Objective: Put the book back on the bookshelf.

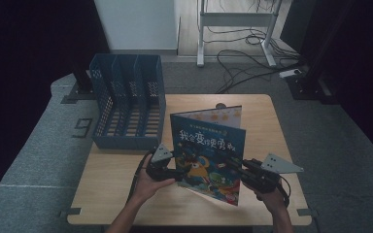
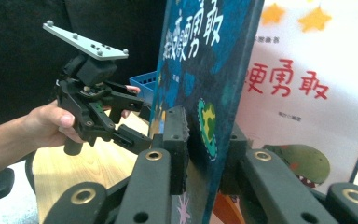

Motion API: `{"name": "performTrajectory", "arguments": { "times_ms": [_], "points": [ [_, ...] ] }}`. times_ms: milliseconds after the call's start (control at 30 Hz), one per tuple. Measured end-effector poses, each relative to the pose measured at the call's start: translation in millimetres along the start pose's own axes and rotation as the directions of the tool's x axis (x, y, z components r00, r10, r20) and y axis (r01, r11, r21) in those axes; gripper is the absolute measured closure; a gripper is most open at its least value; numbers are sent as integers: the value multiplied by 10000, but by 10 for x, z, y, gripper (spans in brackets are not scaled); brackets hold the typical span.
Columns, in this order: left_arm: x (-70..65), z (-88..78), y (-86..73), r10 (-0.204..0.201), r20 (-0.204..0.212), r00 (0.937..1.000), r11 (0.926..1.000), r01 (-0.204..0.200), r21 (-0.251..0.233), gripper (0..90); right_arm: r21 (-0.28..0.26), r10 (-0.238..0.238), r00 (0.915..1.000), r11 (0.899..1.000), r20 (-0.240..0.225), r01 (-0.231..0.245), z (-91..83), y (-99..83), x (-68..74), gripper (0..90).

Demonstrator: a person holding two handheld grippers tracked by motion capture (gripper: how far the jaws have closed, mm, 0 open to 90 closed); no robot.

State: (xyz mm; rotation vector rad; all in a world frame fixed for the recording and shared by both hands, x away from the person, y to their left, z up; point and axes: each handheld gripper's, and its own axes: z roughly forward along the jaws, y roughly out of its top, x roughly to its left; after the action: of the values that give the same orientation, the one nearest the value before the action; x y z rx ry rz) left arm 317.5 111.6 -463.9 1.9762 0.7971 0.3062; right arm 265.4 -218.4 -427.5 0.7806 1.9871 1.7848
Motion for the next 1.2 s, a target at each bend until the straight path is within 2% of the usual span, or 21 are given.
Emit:
{"name": "performTrajectory", "arguments": {
  "times_ms": [133,200,533,733,867,1067,1200],
  "points": [
    [-28,6,-5,62,46,10000,9999,-61,-128,258,-51,-2,9999,10000,143,3,1,-22,-13,748],
    [-50,9,-13,196,-155,9997,9997,-198,-158,264,-51,3,9998,10000,173,-3,5,-26,-16,743],
    [-68,-18,-39,399,-253,9989,9974,-414,-588,303,320,-49,9996,9995,283,40,12,-78,-60,711],
    [-79,-60,-82,354,95,9993,9951,-343,-930,313,456,-21,9989,9990,465,0,13,-111,-97,686],
    [-114,-83,-119,514,111,9986,9929,-499,-1075,316,523,32,9988,9986,497,-58,-3,-136,-114,676],
    [-137,-112,-136,372,377,9986,9924,-325,-1186,314,519,42,9980,9986,627,-74,-12,-173,-120,651],
    [-166,-111,-149,579,246,9980,9914,-546,-1193,315,535,21,9973,9986,731,-60,-9,-191,-125,632]
  ]
}}
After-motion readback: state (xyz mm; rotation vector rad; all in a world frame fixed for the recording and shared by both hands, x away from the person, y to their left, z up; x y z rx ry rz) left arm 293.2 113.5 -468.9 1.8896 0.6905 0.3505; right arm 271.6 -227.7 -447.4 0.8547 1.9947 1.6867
